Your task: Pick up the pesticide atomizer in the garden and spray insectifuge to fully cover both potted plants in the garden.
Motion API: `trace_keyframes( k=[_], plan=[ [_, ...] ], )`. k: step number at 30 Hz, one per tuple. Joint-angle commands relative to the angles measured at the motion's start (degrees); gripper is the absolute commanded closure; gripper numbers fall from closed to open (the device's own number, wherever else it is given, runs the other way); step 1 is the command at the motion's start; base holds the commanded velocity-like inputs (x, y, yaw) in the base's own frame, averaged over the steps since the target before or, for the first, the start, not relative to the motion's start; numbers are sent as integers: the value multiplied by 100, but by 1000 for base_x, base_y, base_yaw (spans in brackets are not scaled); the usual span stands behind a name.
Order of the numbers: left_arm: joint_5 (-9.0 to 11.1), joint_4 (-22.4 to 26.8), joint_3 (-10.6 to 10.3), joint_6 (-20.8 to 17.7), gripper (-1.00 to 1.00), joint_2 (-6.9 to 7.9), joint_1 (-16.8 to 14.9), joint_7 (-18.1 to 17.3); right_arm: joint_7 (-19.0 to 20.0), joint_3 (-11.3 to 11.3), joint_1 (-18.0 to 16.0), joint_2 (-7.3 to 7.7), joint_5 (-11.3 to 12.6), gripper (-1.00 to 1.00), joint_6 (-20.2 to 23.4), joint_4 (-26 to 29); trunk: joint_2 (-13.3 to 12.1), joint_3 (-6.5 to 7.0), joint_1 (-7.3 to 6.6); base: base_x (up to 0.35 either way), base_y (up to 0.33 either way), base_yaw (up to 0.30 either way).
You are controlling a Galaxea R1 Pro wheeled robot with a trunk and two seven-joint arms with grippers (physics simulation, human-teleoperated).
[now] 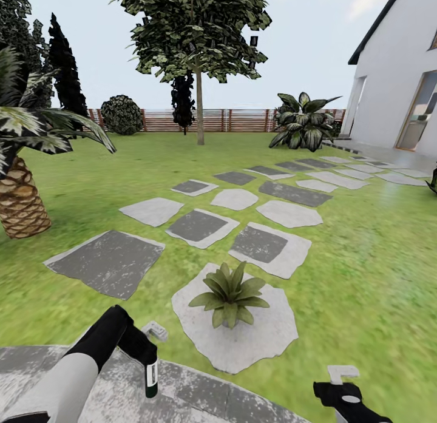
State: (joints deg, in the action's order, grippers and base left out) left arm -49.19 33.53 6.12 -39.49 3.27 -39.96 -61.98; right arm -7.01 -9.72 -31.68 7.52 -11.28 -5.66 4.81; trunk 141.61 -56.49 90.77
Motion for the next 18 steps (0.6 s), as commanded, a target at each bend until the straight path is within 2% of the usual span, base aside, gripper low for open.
trace_keyframes(
  k=[1,6,13,18],
  plan=[
    [-41,38,26,-98,100,-7,-3,-43,-11,-48,-1,-2,-59,-100,-26,-8,2,-6,2,319,0,0],
    [-53,128,22,-180,100,-7,11,-30,-11,-47,4,-9,-58,-100,-31,-13,2,-6,2,332,44,0],
    [-56,143,14,-175,100,-4,29,-17,-11,-47,32,-46,-58,-100,-35,-9,2,-6,2,295,191,0],
    [-49,139,-8,-166,100,-2,54,-16,-11,-47,47,-57,-58,-100,-75,-7,2,-6,2,68,49,0]
  ],
)
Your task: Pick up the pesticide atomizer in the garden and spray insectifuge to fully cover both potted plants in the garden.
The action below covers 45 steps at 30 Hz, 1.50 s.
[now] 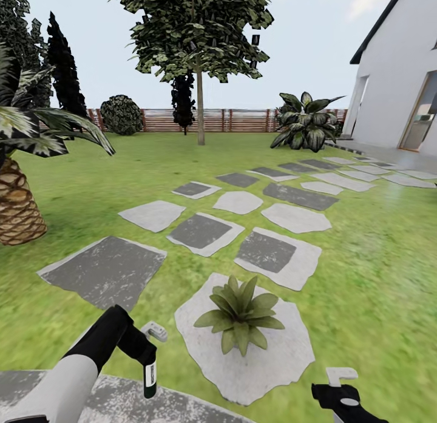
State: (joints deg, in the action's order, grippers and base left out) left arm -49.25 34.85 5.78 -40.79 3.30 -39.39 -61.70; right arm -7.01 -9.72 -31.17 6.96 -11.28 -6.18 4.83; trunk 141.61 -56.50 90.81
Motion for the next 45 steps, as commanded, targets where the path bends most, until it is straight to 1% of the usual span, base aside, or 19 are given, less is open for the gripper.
trace_keyframes(
  k=[1,4,8,14,19,20,25,29,33,39,45],
  plan=[
    [-41,6,6,-35,100,-5,1,-44,-11,-49,-4,-1,-59,-100,-39,-8,2,-6,-1,13,9,0],
    [-41,11,-76,-31,100,-5,17,-44,-17,-50,-3,-2,-59,-100,-111,-8,2,-6,-1,110,-31,0],
    [-41,11,-99,-27,100,-5,20,-44,-20,-50,-3,-2,-59,-100,-140,-8,2,-6,-1,234,-131,-39],
    [-40,6,-119,-10,100,2,36,-35,-20,-54,-3,-2,-59,-100,-146,-8,2,-6,-1,301,-47,-233],
    [-39,5,-122,-11,100,13,33,-56,-20,-55,-3,-2,-59,-100,-146,-8,2,-6,-1,80,-2,-262],
    [-840,-5,-739,-92,100,67,19,-720,-3,-48,63,-2,-102,-100,-434,-218,2,-6,-1,0,0,0],
    [-824,-5,-731,-88,100,34,32,-720,-3,-48,69,-4,-102,-100,-444,-219,2,-6,-1,29,-76,0],
    [-823,-5,-722,-80,100,22,36,-720,-5,-48,81,-6,-95,-100,-445,-219,2,-6,-1,-160,-183,0],
    [-823,-5,-738,-85,100,15,19,-720,-8,-48,85,-10,-96,-100,-445,-219,2,-6,-1,-80,-25,0],
    [-865,-10,-746,-96,100,72,-35,-720,-3,-48,85,-11,-94,-100,-447,-219,2,-6,-1,-3,-2,0],
    [-875,-40,-755,-203,100,62,6,-720,-11,-48,85,-11,-70,-100,-445,-204,2,-6,-1,244,111,0]
  ],
)
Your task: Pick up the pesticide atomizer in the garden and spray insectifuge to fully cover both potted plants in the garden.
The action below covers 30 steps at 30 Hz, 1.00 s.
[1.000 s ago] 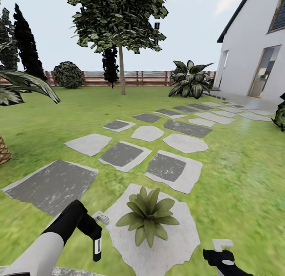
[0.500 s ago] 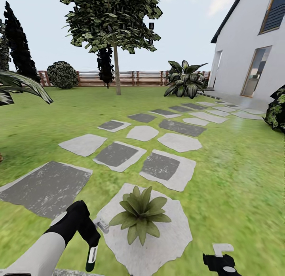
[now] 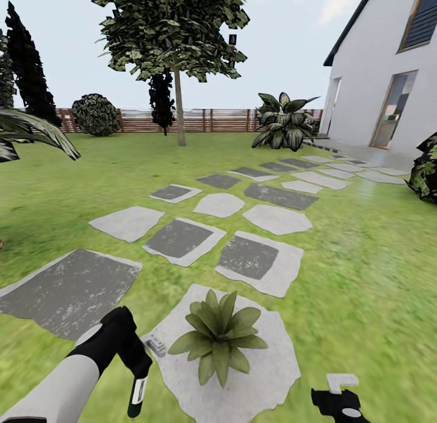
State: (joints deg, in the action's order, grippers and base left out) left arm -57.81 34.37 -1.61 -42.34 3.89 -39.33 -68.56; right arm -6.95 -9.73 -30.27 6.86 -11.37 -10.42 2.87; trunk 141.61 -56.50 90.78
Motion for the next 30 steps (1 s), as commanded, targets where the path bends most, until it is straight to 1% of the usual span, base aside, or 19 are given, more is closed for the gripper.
trace_keyframes(
  k=[1,4,6,9,10,12,14,15,20,22,24,25,28,30],
  plan=[
    [-20,-2,-35,-56,100,-4,12,-35,-18,-47,-5,0,-59,-100,-21,-7,2,-6,2,192,99,0],
    [-20,-24,-53,-54,100,-6,34,-32,-17,-47,-5,0,-53,-100,-21,-6,2,-6,2,84,43,-71],
    [-20,-49,-51,-41,100,13,46,-18,-19,-47,-5,0,-50,-100,-21,-6,2,-6,2,11,6,-261],
    [-20,-59,-13,-32,100,84,56,14,-22,-47,-5,0,-49,-100,-21,-6,2,-6,2,3,2,-112],
    [-10,-61,-3,-30,100,236,98,18,-23,-47,-5,0,-49,-100,-21,-6,2,-6,2,1,0,-22],
    [-6,-62,7,-29,100,418,149,23,-22,-47,-5,0,-49,-100,-21,-6,2,-6,2,0,0,-9],
    [12,-62,8,-29,100,518,164,14,-19,-47,-5,0,-49,-100,-21,-6,2,-6,2,0,0,-3],
    [13,-62,4,-29,100,533,168,14,-22,-47,-5,0,-49,-100,-21,-6,2,-6,2,0,0,-1],
    [2,-58,-13,-29,100,485,252,32,-25,-47,-5,-2,-49,-100,-21,-6,2,-11,2,0,0,0],
    [9,-55,-11,-29,100,442,263,69,-26,-47,-5,-3,-49,-100,-21,-6,2,-20,2,2,0,0],
    [-10,-26,-8,-29,100,335,262,211,-26,-49,-5,-7,-49,-100,-21,-3,2,-36,2,70,7,0],
    [-17,5,-6,-29,100,267,261,393,-26,-53,-5,-8,-46,-100,-21,5,2,-44,2,188,66,0],
    [-19,25,15,-29,100,232,259,608,-26,-61,-5,4,-46,-100,-17,27,2,-55,2,170,56,0],
    [-24,26,13,-26,100,239,259,658,-26,-63,-5,26,-52,-100,-20,28,2,-57,2,55,17,0]
  ],
)
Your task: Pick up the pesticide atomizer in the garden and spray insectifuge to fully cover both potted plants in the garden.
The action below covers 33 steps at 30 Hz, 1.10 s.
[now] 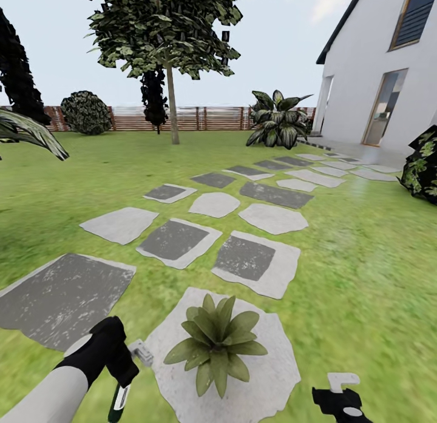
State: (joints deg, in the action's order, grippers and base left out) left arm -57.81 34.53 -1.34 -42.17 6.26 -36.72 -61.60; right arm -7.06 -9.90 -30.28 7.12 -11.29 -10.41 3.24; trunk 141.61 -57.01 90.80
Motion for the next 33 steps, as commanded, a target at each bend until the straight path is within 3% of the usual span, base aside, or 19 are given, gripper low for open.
trace_keyframes(
  k=[1,5,10,13,16,18,20,23,25,29,33],
  plan=[
    [-20,-15,-16,-35,100,27,0,-13,-14,-43,-4,7,-63,-100,-22,-18,2,-6,-1,19,6,0],
    [28,-62,14,-8,100,53,6,225,-8,-32,-4,-18,-61,-100,-24,-39,2,-7,-1,7,2,0],
    [159,-76,25,-10,100,-110,10,659,-6,-30,-4,-26,-57,-100,-22,-49,2,-7,-1,0,0,0],
    [178,-75,122,1,100,-23,111,684,-6,-30,-4,-19,-57,-100,-22,-51,2,-7,-1,0,0,0],
    [190,-69,238,35,100,182,301,644,-6,-30,-4,-18,-65,-100,-22,-51,2,-7,-1,0,0,0],
    [191,-65,246,53,100,214,317,612,-6,-30,-4,-18,-66,-100,-22,-51,2,-7,-1,0,0,0],
    [175,-62,224,69,100,209,304,441,-6,-30,-4,-18,-66,-100,-22,-51,2,-7,-1,0,0,0],
    [105,-1,135,75,100,156,236,-227,-6,-30,-4,-18,-66,-100,-22,-51,2,-7,-1,0,0,0],
    [23,55,-45,66,100,117,120,-605,-6,-30,-4,-18,-66,-100,-22,-51,2,-7,-1,0,0,0],
    [-161,78,-432,38,100,110,-64,-812,-6,-30,-4,-18,-74,-100,-26,-57,2,-7,-1,0,0,0],
    [-196,18,-510,62,100,231,-72,-847,-5,-30,40,-12,-89,-100,-31,-52,2,-7,-1,0,0,0]
  ],
)
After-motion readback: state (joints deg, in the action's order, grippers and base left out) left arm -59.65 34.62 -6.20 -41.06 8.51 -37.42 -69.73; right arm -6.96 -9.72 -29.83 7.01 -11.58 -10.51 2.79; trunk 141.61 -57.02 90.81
